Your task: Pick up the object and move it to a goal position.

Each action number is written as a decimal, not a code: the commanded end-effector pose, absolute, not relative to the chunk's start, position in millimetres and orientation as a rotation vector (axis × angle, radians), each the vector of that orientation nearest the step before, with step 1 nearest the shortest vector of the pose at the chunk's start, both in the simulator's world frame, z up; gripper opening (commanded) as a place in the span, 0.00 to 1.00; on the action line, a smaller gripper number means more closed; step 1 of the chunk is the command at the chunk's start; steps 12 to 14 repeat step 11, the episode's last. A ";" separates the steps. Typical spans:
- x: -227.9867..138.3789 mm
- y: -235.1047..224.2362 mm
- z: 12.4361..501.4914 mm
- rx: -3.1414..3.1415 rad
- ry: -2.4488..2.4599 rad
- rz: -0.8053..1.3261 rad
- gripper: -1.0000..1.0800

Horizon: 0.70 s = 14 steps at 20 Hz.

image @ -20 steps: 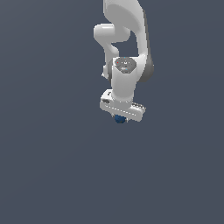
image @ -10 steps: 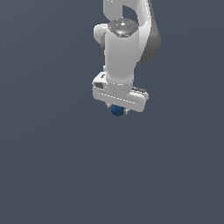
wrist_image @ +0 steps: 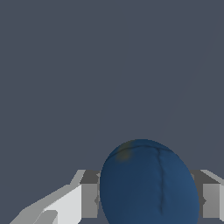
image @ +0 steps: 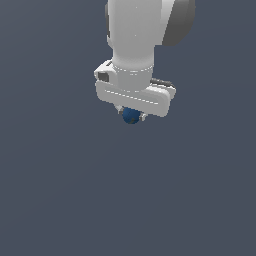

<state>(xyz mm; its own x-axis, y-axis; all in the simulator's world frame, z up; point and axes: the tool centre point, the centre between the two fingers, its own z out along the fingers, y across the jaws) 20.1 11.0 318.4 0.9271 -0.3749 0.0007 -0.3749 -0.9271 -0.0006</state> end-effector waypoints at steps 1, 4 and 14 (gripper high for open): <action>24.2 9.1 330.7 -3.084 0.599 -0.001 0.00; 27.7 7.5 340.0 -3.084 0.599 -0.001 0.00; 31.2 6.3 347.4 -3.084 0.599 -0.001 0.00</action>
